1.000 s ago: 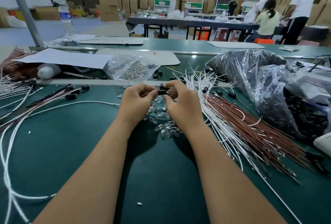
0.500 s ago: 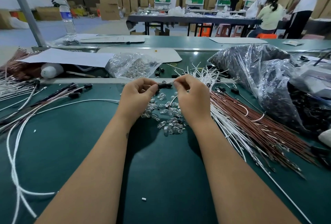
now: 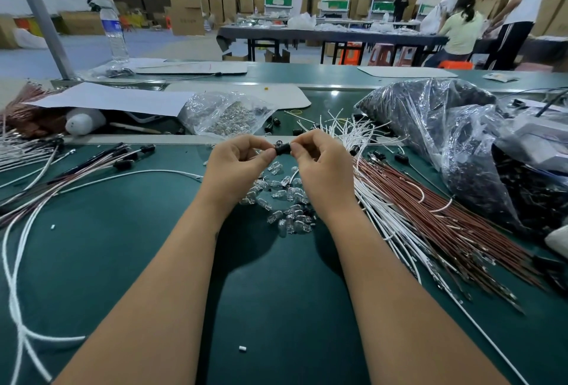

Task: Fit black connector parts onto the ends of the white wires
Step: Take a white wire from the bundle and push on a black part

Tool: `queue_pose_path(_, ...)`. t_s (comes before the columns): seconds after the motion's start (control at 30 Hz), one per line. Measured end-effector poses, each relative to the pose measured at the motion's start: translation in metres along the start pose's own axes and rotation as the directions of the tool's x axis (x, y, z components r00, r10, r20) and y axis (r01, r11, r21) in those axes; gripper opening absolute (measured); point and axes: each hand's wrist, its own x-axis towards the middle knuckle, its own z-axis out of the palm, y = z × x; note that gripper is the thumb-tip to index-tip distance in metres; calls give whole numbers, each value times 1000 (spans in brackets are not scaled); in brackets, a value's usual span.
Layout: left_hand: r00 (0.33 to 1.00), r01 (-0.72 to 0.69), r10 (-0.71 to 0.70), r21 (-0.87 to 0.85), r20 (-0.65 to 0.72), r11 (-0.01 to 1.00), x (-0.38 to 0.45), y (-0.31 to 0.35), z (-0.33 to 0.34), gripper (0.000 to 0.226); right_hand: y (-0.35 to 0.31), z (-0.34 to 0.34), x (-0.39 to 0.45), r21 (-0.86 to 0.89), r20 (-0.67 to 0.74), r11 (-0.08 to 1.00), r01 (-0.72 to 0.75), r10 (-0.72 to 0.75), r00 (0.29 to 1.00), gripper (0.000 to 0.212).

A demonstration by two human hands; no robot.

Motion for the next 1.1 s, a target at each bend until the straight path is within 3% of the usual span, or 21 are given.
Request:
queue_pose_path(0.17,999,-26,25,-39,-28,999,-3,8,-3,7,-3,-2,1,83,32,995,-47,45,998,8)
queue_pose_path(0.3,999,-36,35,-38,-38,999,-3,10,0,13,-9,-1,0,167,140,980,-113,90,986,8)
queue_pose_path(0.5,998,-15,17,-36,61,999,-6,13,0,14,-14,-5,1,318,232,922,-221,150,961,8)
queue_pose_path(0.63,1000,-6,7,-39,15,999,-10,11,2,13,-14,-11,2,333,268,907,-259,172,948,5)
queue_pose_path(0.73,999,-9,8,-19,-50,1000,-12,8,5,13,-8,-26,10,148,170,962,-229,203,964,10)
queue_pose_path(0.83,997,-23,28,71,-76,997,-12,1,8,15,5,-45,15,-206,-82,948,-242,230,970,19)
queue_pose_path(0.93,993,-33,52,175,-102,984,-12,-2,9,16,18,-61,15,-519,-270,749,-412,314,910,20)
queue_pose_path(1.0,993,-38,63,228,-103,973,-12,-3,9,17,22,-67,12,-653,-266,577,-490,431,862,25)
queue_pose_path(1.1,993,-42,71,295,-90,955,-13,-4,10,10,23,-69,7,-673,-240,524,-522,512,825,13)
